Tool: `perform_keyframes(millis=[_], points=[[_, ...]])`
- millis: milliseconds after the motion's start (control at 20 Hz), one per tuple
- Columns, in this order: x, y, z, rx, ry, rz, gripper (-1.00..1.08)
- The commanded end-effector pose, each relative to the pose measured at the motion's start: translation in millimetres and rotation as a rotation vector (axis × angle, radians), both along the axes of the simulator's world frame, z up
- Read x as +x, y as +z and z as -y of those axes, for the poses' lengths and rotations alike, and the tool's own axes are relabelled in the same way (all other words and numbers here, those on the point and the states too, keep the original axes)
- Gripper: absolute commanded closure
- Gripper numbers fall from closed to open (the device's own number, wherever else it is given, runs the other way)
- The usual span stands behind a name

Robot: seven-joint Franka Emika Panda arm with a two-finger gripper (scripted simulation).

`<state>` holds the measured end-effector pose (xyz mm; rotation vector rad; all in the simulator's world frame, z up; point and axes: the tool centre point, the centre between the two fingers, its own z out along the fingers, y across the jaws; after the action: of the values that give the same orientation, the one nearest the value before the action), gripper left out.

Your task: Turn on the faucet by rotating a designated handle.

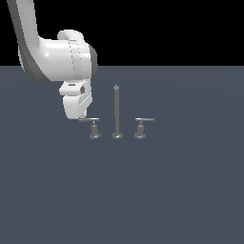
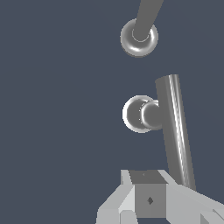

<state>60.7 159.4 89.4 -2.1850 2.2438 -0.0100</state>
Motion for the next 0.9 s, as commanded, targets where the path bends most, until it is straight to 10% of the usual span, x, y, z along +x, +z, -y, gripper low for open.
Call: perform_keyframes(millis=[0,850], points=[[-8,0,1,-0.002,0.001,-0.005,1.08],[-47,0,5,0.003,0.011,-0.006,1.08]])
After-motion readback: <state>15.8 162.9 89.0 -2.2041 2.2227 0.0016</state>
